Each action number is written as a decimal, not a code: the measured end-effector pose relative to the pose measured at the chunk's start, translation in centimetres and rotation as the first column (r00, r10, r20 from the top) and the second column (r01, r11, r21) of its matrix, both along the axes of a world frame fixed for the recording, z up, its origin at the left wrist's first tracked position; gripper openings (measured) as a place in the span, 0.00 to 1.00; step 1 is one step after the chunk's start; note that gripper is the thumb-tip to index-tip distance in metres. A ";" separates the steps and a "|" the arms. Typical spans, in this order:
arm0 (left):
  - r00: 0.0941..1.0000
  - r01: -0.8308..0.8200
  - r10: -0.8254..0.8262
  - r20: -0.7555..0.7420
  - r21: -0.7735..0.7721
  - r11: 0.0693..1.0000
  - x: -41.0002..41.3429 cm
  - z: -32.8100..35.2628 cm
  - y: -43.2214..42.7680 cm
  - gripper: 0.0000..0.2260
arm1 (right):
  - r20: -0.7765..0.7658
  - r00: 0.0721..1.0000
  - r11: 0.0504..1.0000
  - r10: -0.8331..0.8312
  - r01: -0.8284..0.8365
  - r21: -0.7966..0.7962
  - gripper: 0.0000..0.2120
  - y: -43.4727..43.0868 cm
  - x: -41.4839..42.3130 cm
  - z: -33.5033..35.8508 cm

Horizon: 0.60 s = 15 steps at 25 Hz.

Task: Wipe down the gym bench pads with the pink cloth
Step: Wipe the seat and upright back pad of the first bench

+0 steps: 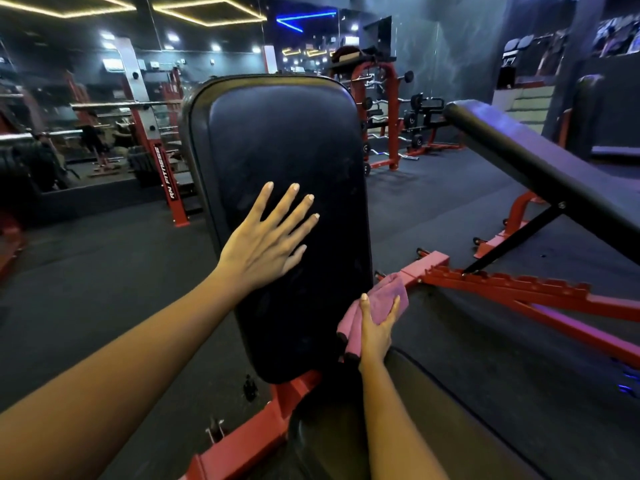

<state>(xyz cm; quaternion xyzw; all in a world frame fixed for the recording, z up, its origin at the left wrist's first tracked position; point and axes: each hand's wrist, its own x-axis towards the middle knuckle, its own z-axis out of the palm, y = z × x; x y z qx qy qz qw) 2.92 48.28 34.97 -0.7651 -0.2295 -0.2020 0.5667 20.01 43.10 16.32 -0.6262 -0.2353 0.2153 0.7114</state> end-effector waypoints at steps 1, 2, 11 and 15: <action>1.000 -0.004 0.004 -0.007 0.007 1.000 0.0 0.4 0.0 0.24 | -0.084 0.996 0.998 0.000 -0.005 -0.062 0.37 -0.5 -0.5 0.3; 1.000 -0.019 0.019 -0.005 0.020 1.000 0.1 0.4 -0.4 0.24 | -0.152 0.988 0.993 0.003 -0.021 -0.118 0.37 -1.2 -1.3 0.2; 0.995 0.054 -0.066 -0.078 -0.153 0.987 -2.2 -2.6 -1.8 0.21 | -0.058 0.992 0.979 0.114 -0.122 -0.166 0.36 -6.8 -12.9 -0.8; 0.994 0.109 -0.101 0.044 -0.293 0.950 -5.9 -6.4 -3.6 0.22 | 0.147 0.972 0.974 0.185 -0.161 -0.159 0.32 -8.4 -15.0 -1.3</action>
